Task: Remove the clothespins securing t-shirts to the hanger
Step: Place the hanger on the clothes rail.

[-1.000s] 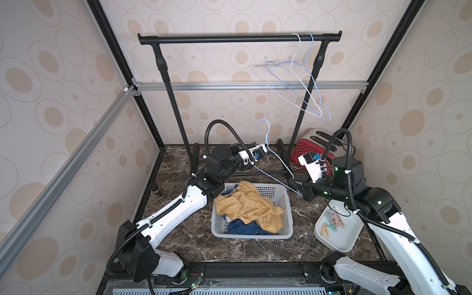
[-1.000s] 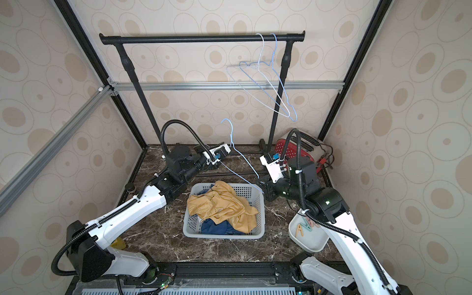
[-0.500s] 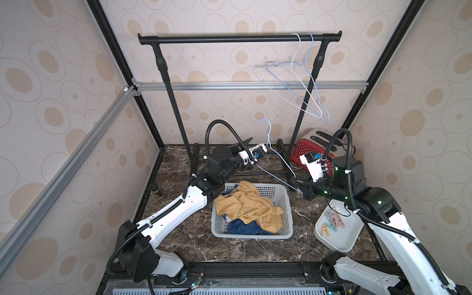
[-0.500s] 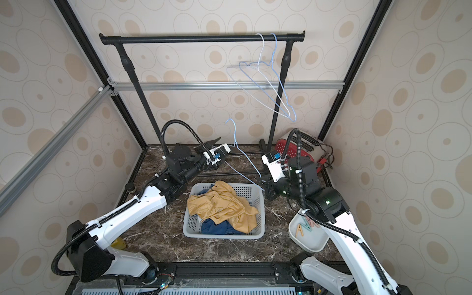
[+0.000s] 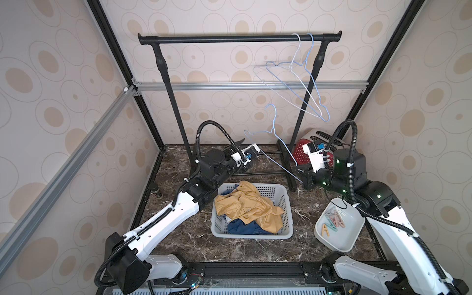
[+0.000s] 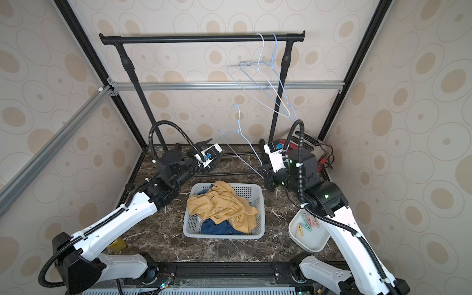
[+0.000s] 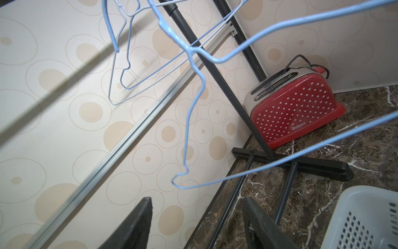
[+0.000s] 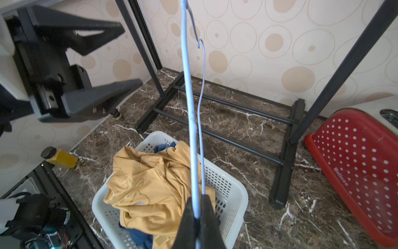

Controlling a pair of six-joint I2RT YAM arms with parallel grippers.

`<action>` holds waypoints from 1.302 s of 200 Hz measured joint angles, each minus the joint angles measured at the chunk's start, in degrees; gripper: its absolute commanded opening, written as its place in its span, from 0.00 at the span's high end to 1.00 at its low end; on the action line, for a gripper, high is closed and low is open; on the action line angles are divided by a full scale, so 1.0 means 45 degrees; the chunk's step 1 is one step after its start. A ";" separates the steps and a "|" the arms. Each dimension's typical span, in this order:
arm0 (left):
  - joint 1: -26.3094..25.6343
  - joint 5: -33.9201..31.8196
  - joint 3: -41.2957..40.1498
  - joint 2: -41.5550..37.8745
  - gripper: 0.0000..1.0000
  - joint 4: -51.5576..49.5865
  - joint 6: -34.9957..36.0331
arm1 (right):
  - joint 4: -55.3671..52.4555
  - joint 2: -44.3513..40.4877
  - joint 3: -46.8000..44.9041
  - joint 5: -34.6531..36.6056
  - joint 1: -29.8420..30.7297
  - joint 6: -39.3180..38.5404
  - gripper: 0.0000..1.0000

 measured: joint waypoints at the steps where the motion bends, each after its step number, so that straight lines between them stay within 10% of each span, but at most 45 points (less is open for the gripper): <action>1: 0.0000 -0.0005 -0.0015 -0.0015 0.32 -0.0005 -0.0019 | 0.0015 0.0019 0.0024 0.0010 0.0000 0.0000 1.00; 260: 0.1676 0.0311 -0.1647 -0.1715 0.27 -0.1316 -0.3410 | 0.2419 0.8179 1.0326 0.1214 -0.0952 0.0160 1.00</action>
